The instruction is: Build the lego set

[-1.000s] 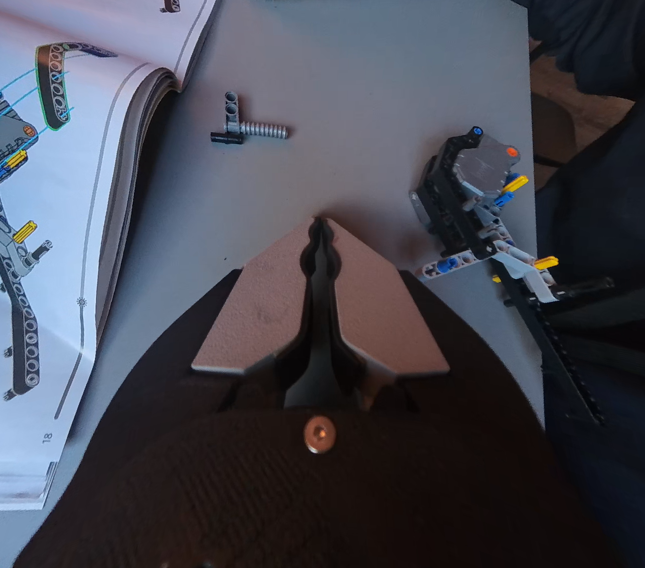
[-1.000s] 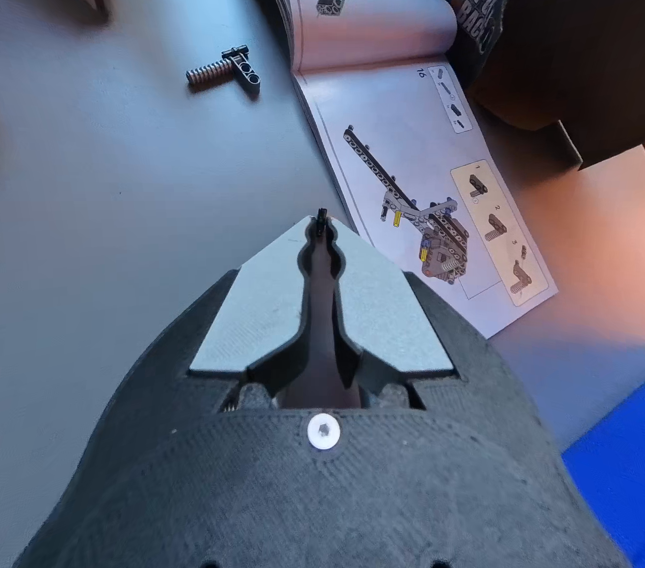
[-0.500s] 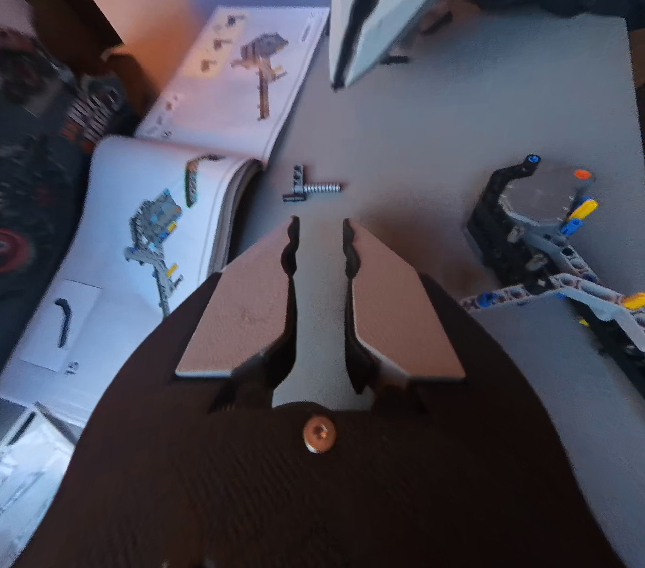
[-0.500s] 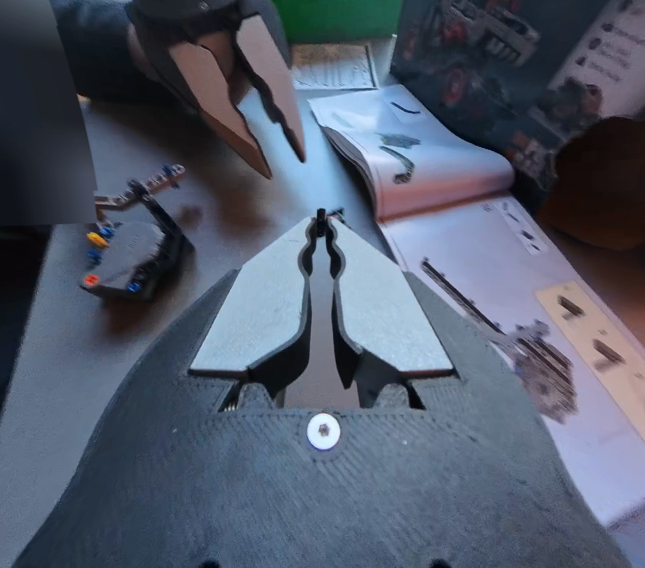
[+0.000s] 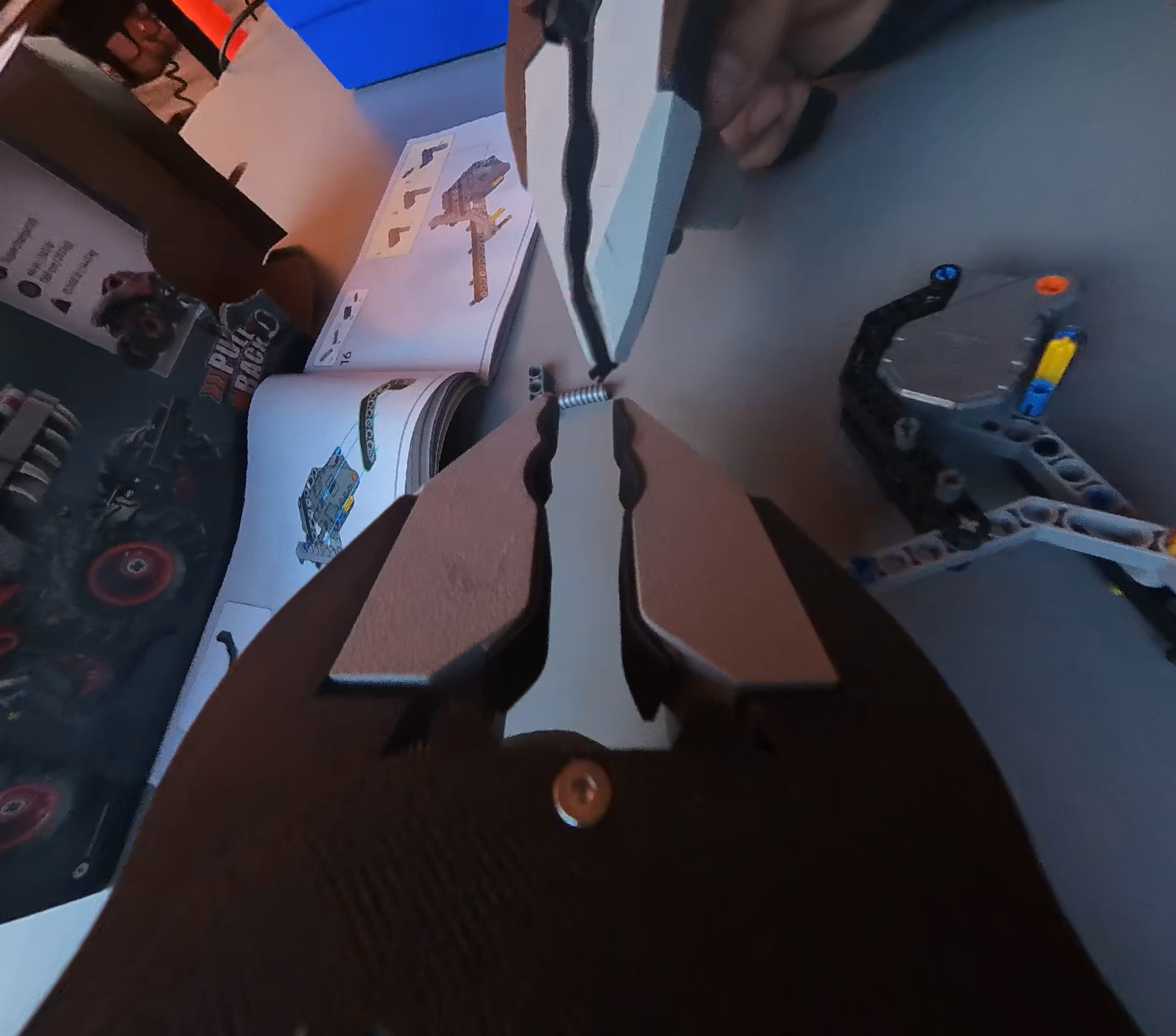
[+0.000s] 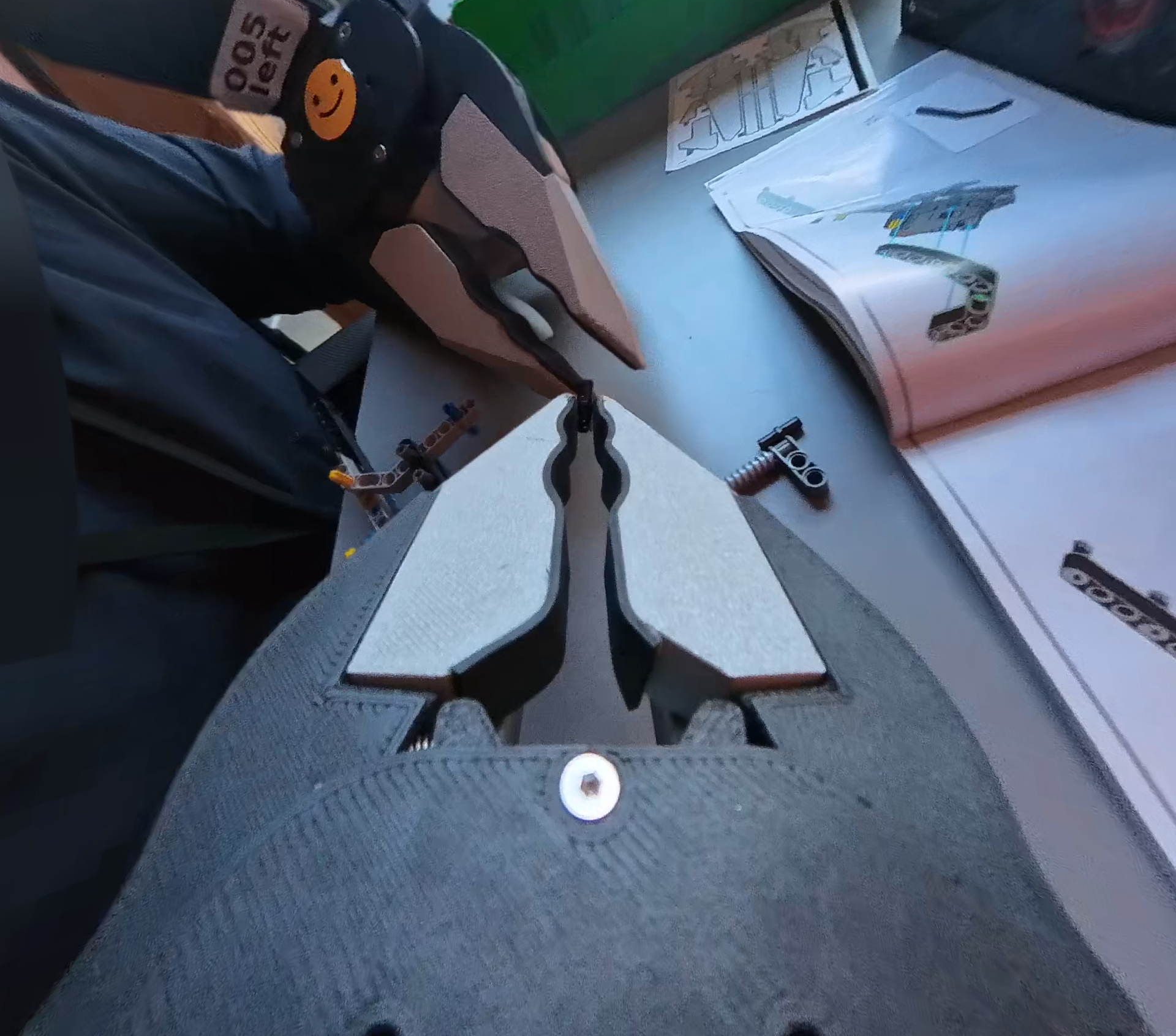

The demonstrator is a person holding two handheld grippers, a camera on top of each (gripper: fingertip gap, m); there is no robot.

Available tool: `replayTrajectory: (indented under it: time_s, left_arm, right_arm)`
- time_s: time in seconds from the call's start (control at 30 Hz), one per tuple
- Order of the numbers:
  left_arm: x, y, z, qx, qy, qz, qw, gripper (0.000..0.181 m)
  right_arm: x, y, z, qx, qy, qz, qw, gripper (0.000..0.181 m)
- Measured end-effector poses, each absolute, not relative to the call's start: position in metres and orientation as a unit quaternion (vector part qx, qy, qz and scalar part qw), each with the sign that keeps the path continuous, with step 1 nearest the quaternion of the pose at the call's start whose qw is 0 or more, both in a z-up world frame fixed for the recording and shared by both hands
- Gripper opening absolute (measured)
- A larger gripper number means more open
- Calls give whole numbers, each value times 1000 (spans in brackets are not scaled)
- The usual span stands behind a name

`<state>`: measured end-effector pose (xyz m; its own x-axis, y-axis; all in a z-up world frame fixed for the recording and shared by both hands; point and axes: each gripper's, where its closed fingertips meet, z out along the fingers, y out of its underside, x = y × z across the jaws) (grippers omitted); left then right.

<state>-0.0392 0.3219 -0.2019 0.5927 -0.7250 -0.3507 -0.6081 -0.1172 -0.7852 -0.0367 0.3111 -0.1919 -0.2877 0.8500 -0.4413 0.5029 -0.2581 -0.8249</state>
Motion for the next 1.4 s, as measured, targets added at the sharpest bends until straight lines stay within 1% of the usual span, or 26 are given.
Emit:
replayTrajectory:
  time_s: [0.03, 0.13, 0.3, 0.6, 0.8, 1.07, 1.13, 1.2, 1.4]
  left_arm:
    - [-39, 322, -201, -743, 450, -54, 493, 15]
    - [-38, 320, -199, -734, 459, -42, 499, 13]
    - [-35, 318, -200, -718, 481, -13, 502, 5]
    - [-31, 314, -206, -707, 505, 1, 495, 5]
    - [-32, 313, -207, -699, 521, 23, 490, 4]
    - [-34, 316, -208, -740, 469, -42, 480, 3]
    - [-36, 317, -207, -743, 462, -48, 482, 3]
    - [-37, 317, -204, -744, 453, -61, 486, 3]
    - [-36, 316, -195, -754, 408, -150, 492, 3]
  right_arm:
    - [-38, 311, -193, -581, -583, 548, 150, 2]
    - [-40, 310, -198, -588, -582, 544, 140, 2]
    - [-39, 310, -198, -590, -573, 555, 125, 2]
    - [-36, 305, -203, -602, -560, 566, 72, 1]
    - [-36, 305, -202, -603, -555, 569, 69, 1]
    - [-39, 310, -201, -600, -563, 560, 101, 2]
    - [-38, 310, -199, -593, -569, 559, 110, 5]
    - [-37, 309, -192, -578, -573, 569, 120, 12]
    - [-35, 311, -173, -520, -620, 540, 232, 13]
